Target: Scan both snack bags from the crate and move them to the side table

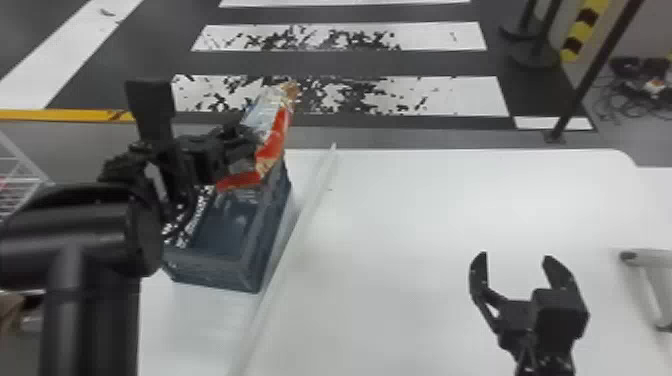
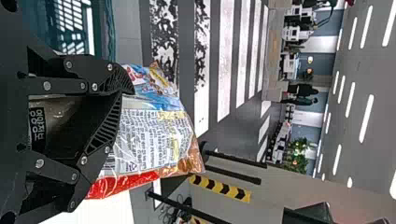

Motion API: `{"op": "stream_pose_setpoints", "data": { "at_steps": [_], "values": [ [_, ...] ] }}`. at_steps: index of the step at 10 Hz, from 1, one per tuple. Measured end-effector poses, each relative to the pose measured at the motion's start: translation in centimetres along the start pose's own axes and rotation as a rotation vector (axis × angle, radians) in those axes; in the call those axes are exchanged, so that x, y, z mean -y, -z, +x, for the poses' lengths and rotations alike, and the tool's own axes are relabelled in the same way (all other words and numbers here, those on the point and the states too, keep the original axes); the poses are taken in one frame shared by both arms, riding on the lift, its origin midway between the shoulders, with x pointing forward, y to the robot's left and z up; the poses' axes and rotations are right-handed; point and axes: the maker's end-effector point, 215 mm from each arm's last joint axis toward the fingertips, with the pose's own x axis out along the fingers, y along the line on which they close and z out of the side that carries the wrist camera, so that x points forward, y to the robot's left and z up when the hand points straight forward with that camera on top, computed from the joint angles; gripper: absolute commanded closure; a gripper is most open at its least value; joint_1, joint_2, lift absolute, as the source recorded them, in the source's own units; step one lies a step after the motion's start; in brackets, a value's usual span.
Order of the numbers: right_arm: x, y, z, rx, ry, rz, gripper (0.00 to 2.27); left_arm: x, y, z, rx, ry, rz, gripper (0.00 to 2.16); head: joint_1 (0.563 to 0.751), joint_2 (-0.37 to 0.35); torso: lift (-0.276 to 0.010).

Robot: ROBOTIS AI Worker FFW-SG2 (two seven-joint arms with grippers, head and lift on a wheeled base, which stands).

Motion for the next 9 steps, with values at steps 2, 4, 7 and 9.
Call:
{"op": "stream_pose_setpoints", "data": {
  "at_steps": [2,4,7,9],
  "values": [
    [1.0,0.0,0.1,0.0,0.02,-0.006,0.15,5.4,0.2,2.4,-0.011,0.052,0.013,2.13,0.695,-0.06,-0.029],
    [2.7,-0.2,0.3,0.005,0.06,-0.007,0.15,10.6,1.4,5.2,-0.04,0.098,0.079,2.13,0.695,-0.131,-0.029],
    [4.7,-0.2,0.4,0.004,0.1,-0.004,0.15,16.2,5.0,8.5,-0.08,0.139,0.169,2.13,0.695,-0.227,-0.029],
    [5.7,-0.2,0.5,0.005,0.122,0.002,0.15,19.4,8.7,9.7,-0.12,0.156,0.22,2.13,0.695,-0.285,-0.029]
  ]
}}
